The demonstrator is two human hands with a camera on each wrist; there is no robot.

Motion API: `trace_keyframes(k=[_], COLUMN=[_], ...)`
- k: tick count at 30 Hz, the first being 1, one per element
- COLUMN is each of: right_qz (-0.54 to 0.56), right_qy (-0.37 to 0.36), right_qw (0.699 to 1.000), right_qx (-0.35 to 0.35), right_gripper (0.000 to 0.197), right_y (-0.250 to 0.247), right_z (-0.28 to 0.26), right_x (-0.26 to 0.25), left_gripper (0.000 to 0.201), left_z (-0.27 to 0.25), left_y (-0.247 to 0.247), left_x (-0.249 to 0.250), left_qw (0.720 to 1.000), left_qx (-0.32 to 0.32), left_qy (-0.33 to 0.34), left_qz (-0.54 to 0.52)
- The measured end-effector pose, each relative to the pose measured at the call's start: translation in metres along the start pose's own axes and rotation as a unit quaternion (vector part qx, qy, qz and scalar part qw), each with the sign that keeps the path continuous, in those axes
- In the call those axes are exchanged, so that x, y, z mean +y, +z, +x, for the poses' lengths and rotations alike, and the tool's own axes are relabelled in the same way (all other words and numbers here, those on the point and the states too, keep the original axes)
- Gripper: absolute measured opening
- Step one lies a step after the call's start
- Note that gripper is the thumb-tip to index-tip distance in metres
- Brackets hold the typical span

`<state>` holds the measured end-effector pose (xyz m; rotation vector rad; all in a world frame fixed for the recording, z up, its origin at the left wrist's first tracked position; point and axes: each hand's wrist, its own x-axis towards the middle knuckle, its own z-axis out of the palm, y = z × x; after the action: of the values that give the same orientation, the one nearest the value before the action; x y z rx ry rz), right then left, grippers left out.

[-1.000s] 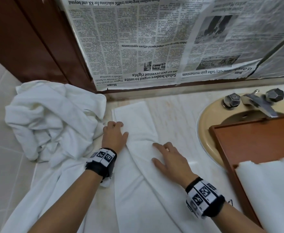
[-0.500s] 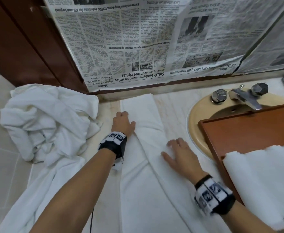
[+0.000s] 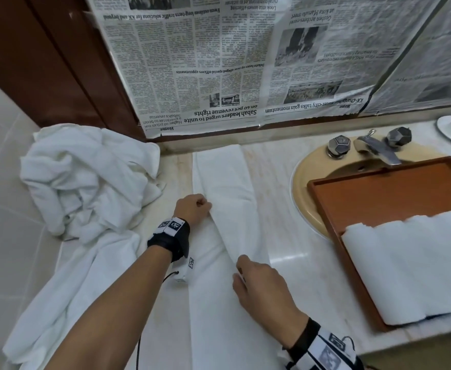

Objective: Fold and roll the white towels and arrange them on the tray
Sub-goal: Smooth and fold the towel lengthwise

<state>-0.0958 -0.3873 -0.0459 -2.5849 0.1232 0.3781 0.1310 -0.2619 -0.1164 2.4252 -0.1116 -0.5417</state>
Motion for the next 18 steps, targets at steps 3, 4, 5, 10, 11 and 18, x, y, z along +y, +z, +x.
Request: trace_keyframes(k=[3, 4, 5, 10, 11, 18], right_qz=[-0.013, -0.018, -0.023, -0.031, -0.019, 0.08], right_qy=[-0.032, -0.04, -0.046, -0.052, -0.047, -0.055], right_qw=[0.999, 0.999, 0.999, 0.997, 0.997, 0.978], right_qx=[0.004, 0.004, 0.001, -0.039, -0.051, -0.182], right_gripper=[0.012, 0.011, 0.011, 0.015, 0.016, 0.042], right_y=[-0.001, 0.001, 0.006, 0.047, 0.054, 0.09], right_z=[0.004, 0.008, 0.011, 0.017, 0.017, 0.015], right_x=[-0.034, -0.044, -0.052, -0.07, -0.069, -0.053], left_gripper=[0.017, 0.018, 0.019, 0.018, 0.016, 0.007], left_z=[-0.007, -0.007, -0.008, -0.008, -0.007, -0.001], left_y=[-0.005, -0.006, -0.008, -0.013, -0.013, -0.012], left_x=[-0.009, -0.013, -0.017, -0.029, -0.03, -0.034], left_qw=[1.0, 0.999, 0.999, 0.997, 0.996, 0.996], left_qx=[0.02, 0.032, 0.043, 0.074, 0.081, 0.082], left_qy=[0.013, 0.011, 0.008, -0.021, -0.025, -0.042], left_qz=[-0.001, -0.002, -0.004, -0.001, -0.004, -0.006])
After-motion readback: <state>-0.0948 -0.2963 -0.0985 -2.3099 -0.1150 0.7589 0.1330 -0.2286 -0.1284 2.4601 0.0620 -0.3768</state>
